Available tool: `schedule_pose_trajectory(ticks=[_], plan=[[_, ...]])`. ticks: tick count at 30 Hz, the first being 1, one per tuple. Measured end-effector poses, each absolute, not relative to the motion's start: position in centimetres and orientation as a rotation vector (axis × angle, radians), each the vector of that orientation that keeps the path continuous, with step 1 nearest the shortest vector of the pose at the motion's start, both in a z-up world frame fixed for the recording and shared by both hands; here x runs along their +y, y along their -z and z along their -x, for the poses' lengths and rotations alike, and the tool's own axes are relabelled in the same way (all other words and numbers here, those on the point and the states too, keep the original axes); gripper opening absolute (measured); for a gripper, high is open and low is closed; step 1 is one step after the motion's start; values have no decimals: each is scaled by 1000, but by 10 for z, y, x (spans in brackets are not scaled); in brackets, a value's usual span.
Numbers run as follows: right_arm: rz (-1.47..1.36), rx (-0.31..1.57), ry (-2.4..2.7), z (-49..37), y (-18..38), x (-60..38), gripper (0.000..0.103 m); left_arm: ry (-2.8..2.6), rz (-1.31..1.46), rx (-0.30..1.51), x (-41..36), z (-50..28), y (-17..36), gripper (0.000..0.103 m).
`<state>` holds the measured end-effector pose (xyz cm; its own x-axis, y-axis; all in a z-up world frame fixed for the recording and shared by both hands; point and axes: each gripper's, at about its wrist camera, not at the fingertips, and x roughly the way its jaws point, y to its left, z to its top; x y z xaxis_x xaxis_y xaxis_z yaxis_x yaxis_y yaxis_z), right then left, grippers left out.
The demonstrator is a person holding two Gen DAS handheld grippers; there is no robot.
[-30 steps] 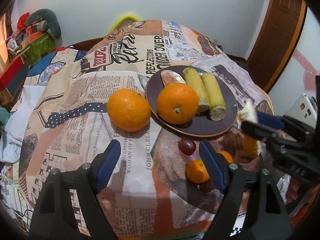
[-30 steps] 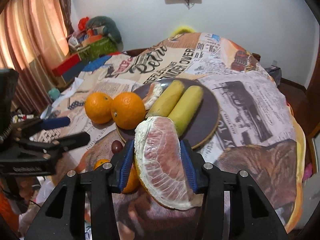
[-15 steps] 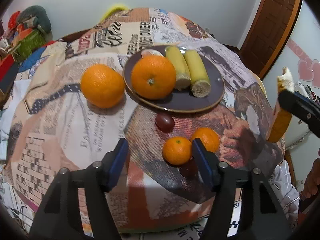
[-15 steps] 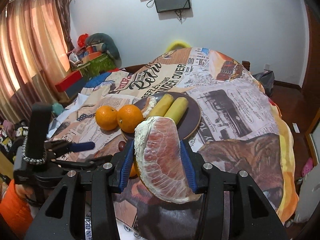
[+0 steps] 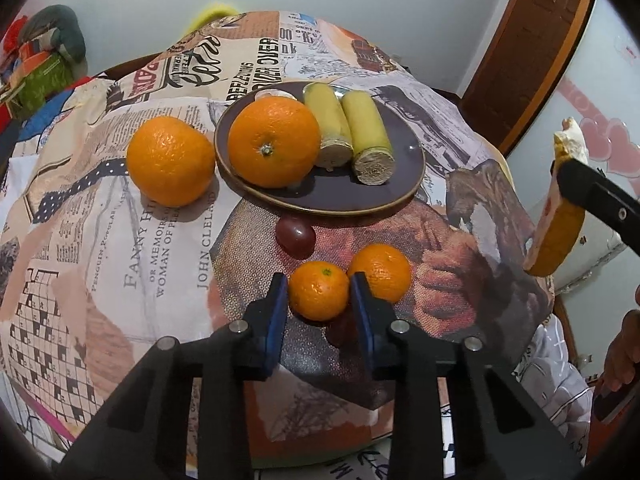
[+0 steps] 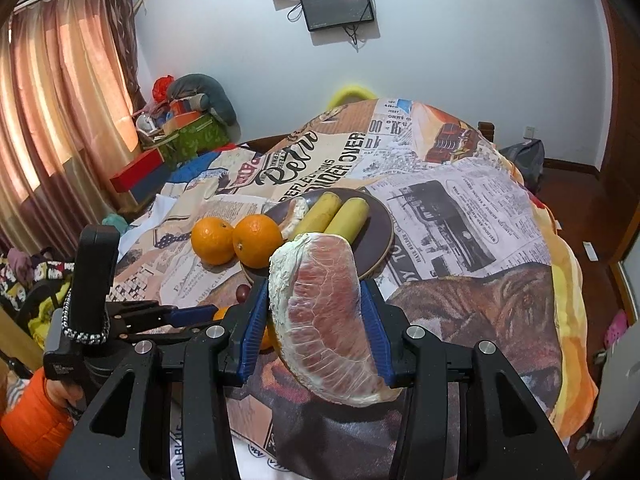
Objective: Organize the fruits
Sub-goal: 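Grasp the small mandarin with the left gripper and carry it toward the plate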
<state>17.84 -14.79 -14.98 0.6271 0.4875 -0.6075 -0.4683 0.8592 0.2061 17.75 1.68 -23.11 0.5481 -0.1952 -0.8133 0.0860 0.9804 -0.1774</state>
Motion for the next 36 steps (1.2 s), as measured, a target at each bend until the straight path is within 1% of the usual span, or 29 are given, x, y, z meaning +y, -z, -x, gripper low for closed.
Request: schedule_pose_trajectory(ticks=[5,14,20,27,36], plan=[[-31,700,-545,-181,148,-149,42,140,100,958,20,-176,223,31],[-43,670,-536,-196,138,-148,42,107,109,847,37,-186,182,31],[-54,651,-532,-211,132,-145,42,97,98,799,42,-202,164,31],[-68,644,-527,-231,130,-140,42,84,110,776,50,-225,158,31],[-69,656,-511,-260,139,-130,42,68,118,790,59,-259,168,31]])
